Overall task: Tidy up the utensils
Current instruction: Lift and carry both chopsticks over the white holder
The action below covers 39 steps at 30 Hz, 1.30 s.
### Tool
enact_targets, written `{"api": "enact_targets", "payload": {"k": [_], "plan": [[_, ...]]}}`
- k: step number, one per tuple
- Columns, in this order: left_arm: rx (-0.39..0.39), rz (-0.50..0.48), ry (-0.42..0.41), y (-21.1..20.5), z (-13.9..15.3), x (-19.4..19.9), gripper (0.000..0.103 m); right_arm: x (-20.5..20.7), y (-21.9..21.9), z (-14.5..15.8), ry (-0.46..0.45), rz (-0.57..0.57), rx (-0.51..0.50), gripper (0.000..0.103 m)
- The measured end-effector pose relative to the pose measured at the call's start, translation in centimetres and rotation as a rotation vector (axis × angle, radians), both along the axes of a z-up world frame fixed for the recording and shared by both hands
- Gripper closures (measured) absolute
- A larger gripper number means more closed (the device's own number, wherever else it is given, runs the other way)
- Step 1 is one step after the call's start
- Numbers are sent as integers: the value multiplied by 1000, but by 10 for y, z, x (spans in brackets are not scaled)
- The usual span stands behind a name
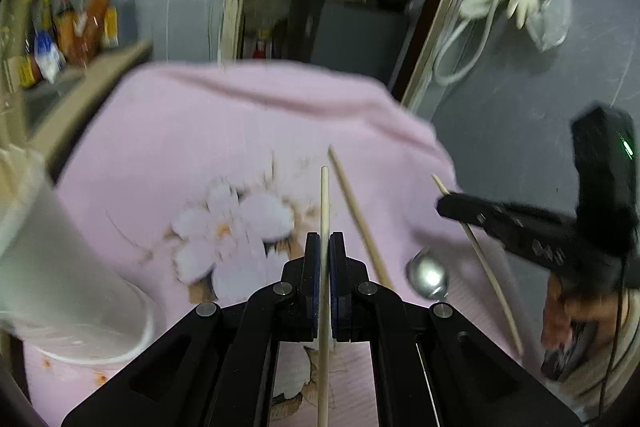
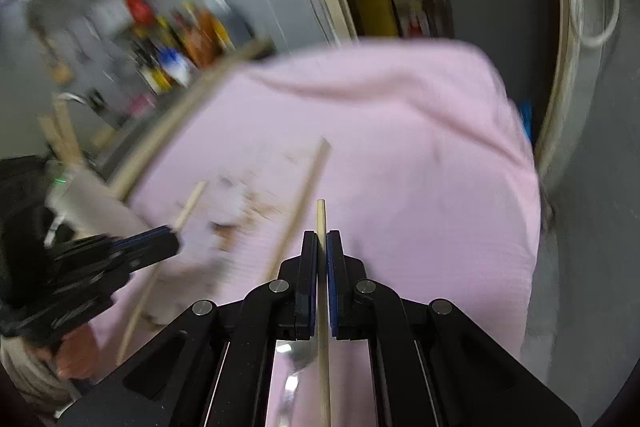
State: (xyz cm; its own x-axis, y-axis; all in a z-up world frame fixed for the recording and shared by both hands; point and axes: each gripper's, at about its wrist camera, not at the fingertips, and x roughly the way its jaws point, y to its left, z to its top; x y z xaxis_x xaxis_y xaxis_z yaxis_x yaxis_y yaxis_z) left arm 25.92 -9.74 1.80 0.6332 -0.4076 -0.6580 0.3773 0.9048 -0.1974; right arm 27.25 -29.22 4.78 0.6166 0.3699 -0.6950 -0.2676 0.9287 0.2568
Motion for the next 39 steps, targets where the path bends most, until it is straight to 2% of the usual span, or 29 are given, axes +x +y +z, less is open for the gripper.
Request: {"api": "enact_targets", "payload": {"k": [3, 7, 13, 18, 22, 28, 35, 39], "plan": [[-20, 38, -120, 6, 18, -21, 101, -38, 6, 22, -182, -3, 23, 100], [-86, 98, -249, 23, 36, -44, 101, -81, 22, 49, -426, -18, 31, 100], [-154, 210, -423, 55, 65, -73, 101, -110, 63, 81, -691, 23, 47, 100], [-183, 308, -590, 93, 93, -96, 101, -119, 106, 104, -878, 82, 124, 100], [-210, 372, -685, 126, 113, -103, 101, -108, 136, 120, -942, 150, 247, 100], [-269, 475, -766, 185, 132, -99, 101, -86, 175, 135, -992, 202, 387, 100], [-385, 609, -770, 246, 128, -81, 101, -58, 195, 128, -984, 159, 490, 100], [-443, 672, -757, 267, 118, -69, 101, -45, 196, 115, -970, 116, 492, 100]]}}
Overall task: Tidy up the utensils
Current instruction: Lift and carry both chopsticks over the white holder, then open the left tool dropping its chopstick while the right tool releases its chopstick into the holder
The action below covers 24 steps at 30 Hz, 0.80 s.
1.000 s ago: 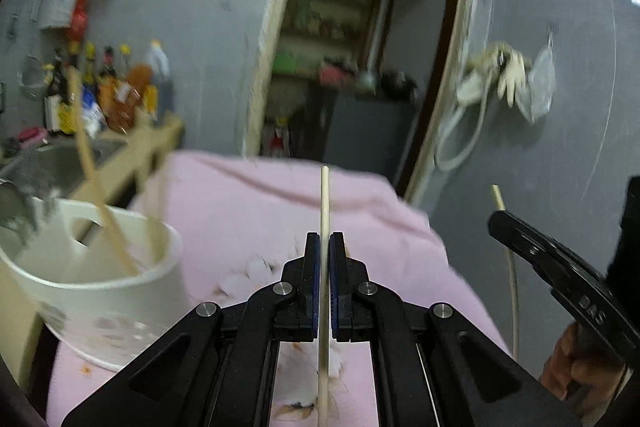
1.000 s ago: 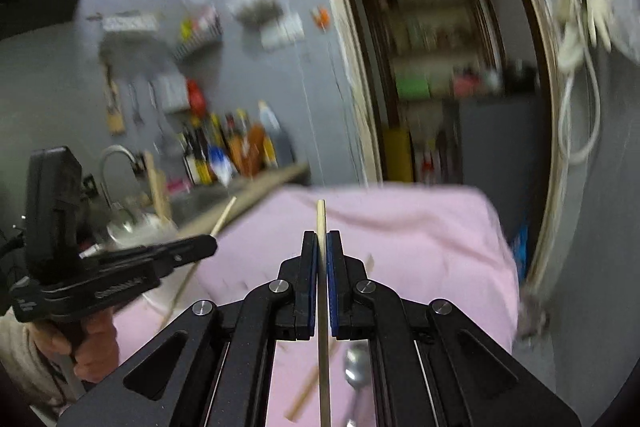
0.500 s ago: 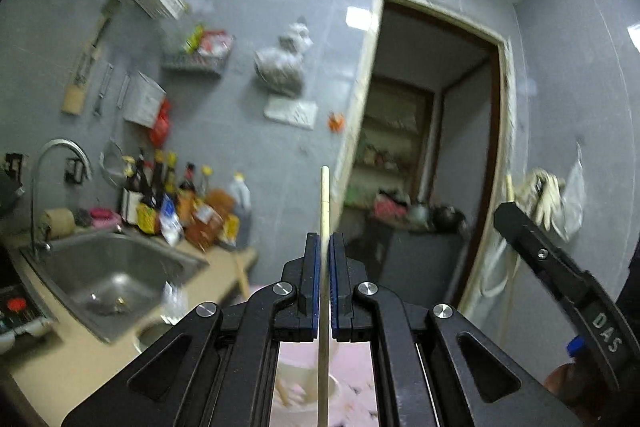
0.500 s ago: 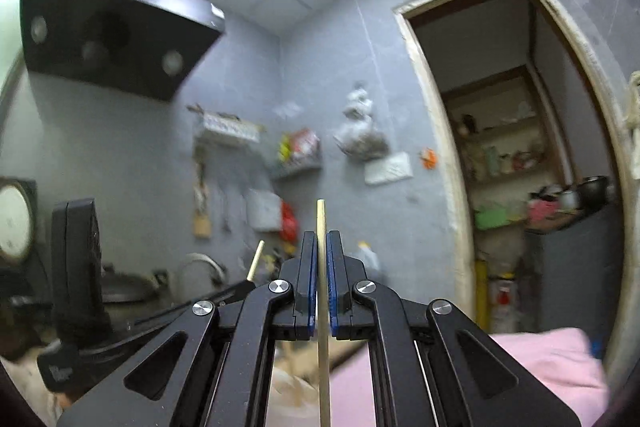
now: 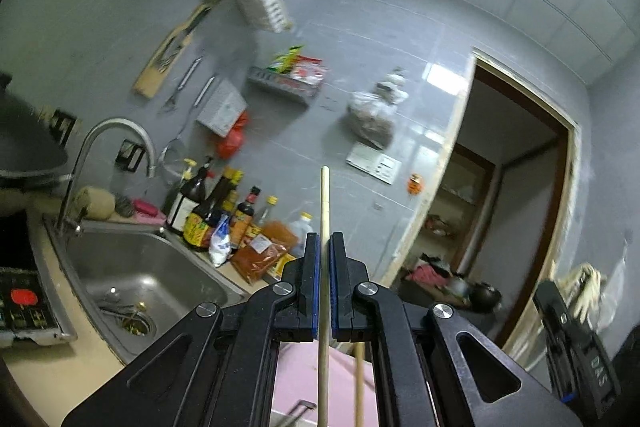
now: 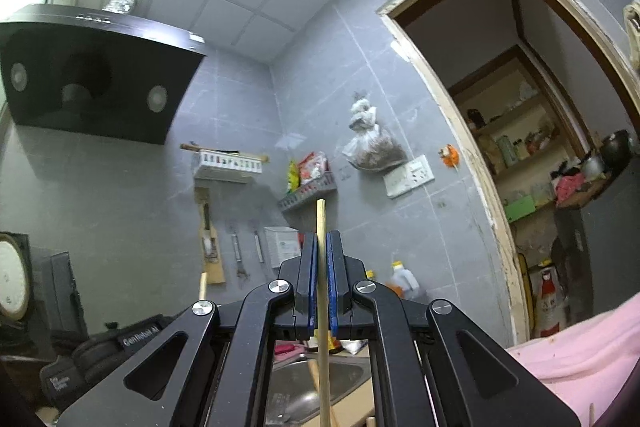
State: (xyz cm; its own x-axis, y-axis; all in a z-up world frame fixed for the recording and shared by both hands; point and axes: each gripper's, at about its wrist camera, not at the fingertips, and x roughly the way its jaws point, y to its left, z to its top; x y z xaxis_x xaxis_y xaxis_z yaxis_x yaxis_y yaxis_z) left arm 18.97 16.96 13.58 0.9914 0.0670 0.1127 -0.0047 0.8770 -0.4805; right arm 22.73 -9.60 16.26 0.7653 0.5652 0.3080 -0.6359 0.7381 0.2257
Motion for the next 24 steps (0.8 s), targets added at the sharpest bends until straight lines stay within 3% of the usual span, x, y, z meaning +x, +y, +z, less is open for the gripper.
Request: {"api": "enact_targets", "payload": {"k": [10, 24], "plan": [[-49, 92, -11, 3, -27, 14, 101, 22, -5, -23, 35, -15, 34, 100], [60, 194, 7, -16, -48, 26, 101, 36, 0, -38, 78, -8, 14, 100]]}}
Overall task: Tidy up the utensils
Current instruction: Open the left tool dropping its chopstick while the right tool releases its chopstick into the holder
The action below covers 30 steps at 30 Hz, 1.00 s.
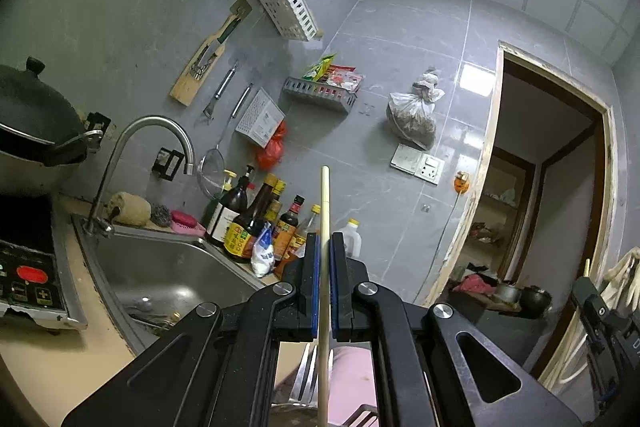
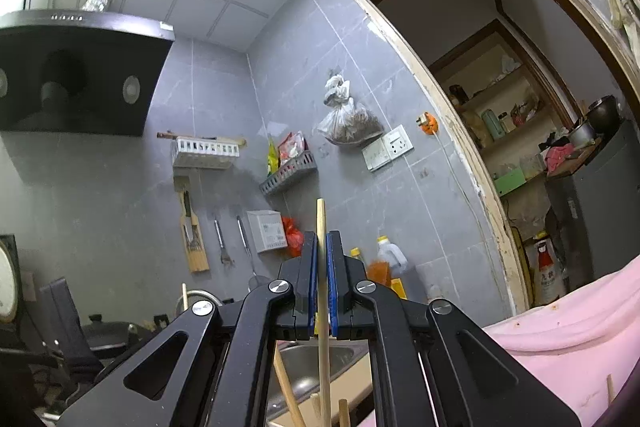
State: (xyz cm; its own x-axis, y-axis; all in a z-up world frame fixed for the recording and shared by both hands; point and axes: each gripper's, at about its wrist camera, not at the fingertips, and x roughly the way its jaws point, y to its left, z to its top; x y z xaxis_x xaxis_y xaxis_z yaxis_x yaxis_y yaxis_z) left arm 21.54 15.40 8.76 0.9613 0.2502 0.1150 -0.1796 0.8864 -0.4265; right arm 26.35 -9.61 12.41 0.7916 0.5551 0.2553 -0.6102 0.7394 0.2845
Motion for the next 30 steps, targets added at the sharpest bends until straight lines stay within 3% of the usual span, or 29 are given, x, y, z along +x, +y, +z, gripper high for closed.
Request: {"api": "enact_targets", "payload": {"k": [13, 23, 26, 28, 30], "plan": [[153, 1, 108, -27, -21, 7, 101, -12, 21, -13, -17, -55, -134, 100], [119, -109, 173, -25, -20, 9, 100, -15, 26, -17, -2, -79, -190, 98], [105, -148, 184, -23, -17, 6, 97, -17, 23, -14, 9, -84, -194, 94], [115, -157, 192, -24, -13, 4, 94, -19, 20, -10, 15, -93, -197, 82], [116, -174, 203, -25, -9, 2, 89, -23, 15, -8, 19, -101, -199, 78]]}}
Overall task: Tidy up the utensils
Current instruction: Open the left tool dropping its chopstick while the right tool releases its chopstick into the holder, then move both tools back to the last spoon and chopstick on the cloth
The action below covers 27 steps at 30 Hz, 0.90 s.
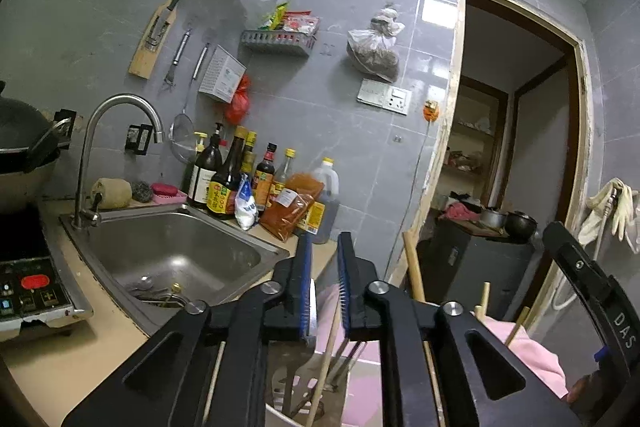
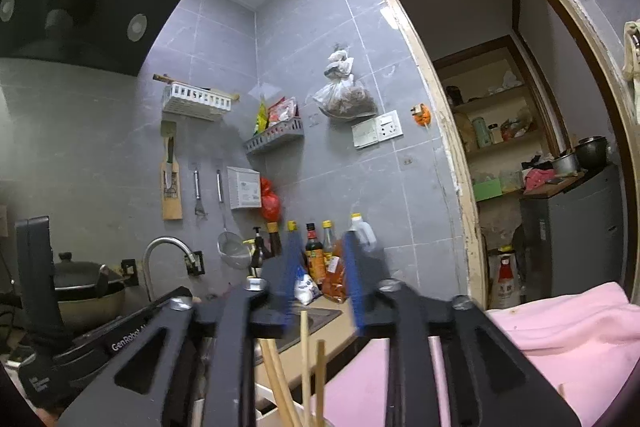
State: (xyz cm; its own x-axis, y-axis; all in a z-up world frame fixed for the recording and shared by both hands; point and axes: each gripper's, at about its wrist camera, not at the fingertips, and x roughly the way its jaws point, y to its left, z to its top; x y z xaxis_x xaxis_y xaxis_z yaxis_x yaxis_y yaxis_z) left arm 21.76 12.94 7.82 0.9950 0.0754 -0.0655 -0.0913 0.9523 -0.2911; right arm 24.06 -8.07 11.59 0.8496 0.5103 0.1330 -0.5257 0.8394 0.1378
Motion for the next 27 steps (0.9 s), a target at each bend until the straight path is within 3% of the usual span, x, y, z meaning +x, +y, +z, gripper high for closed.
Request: {"api": "enact_targets", "payload": {"k": [5, 7, 9, 11, 13, 14, 23, 27], "plan": [[9, -2, 8, -2, 8, -8, 72, -12, -20, 5, 21, -44, -7, 68], [12, 2, 13, -3, 13, -14, 66, -18, -30, 7, 30, -63, -12, 56], [14, 8, 11, -5, 17, -22, 58, -24, -39, 11, 36, -81, -18, 51], [16, 4, 5, -8, 21, -34, 41, -32, -50, 15, 38, -106, -26, 46], [20, -6, -2, -15, 25, -45, 33, -40, -61, 20, 42, -127, -26, 30], [28, -17, -3, -20, 27, -50, 30, -46, -69, 23, 44, -139, -21, 28], [119, -140, 2, -74, 50, -83, 25, -112, -130, 63, 16, -261, -31, 17], [156, -206, -1, -97, 59, -98, 22, -143, -158, 89, 9, -315, -63, 6]]}}
